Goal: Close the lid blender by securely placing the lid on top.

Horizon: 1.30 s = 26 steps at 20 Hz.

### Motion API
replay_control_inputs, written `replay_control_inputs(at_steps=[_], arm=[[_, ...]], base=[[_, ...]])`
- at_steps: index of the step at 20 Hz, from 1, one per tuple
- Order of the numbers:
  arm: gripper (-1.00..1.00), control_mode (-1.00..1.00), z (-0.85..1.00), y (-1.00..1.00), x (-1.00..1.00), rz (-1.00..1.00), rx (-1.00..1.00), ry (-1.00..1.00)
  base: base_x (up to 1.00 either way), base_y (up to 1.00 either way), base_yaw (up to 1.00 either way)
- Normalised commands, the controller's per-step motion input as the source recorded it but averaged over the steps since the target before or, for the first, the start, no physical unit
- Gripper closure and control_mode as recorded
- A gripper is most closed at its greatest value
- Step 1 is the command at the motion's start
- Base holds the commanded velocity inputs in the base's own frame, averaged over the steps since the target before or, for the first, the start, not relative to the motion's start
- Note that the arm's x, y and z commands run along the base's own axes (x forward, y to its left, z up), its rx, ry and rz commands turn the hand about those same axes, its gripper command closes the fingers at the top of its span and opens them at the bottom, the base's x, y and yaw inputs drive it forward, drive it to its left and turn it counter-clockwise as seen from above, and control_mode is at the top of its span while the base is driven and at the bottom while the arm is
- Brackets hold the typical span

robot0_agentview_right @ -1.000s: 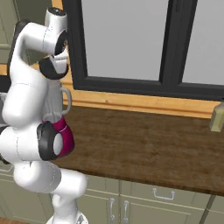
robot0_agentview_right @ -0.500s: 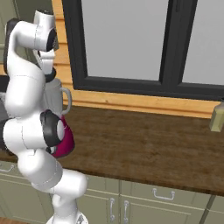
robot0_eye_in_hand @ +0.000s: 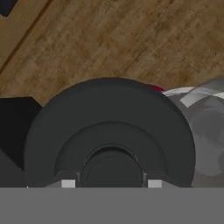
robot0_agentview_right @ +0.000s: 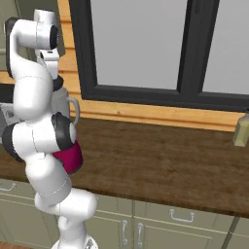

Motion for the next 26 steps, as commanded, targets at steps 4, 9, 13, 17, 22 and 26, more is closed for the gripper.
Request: replay_control_inputs(at_steps=[4, 9, 13, 17, 22, 26], arm=[[1.00, -1.00, -0.06, -0.01, 0.03, 0.00, -0.16, 0.00], [1.00, -1.00, -0.18, -0.02, 0.13, 0.00, -0.04, 0.00], [1.00, -1.00, -0.40, -0.24, -0.12, 0.02, -0.13, 0.00], [1.00, -1.00, -0.09, -0.03, -0.19, 0.00, -0.04, -0.01], [1.00, -1.00, 0.00, 0.00, -0.09, 0.00, 0.00, -0.02], [1.00, -1.00, 0.00, -0.11, -0.48, 0.04, 0.00, -0.03]], base=[[0.00, 0.00, 0.00], [0.00, 0.00, 0.00], [0.00, 0.00, 0.00], [0.00, 0.00, 0.00], [0.00, 0.00, 0.00], [0.00, 0.00, 0.00]])
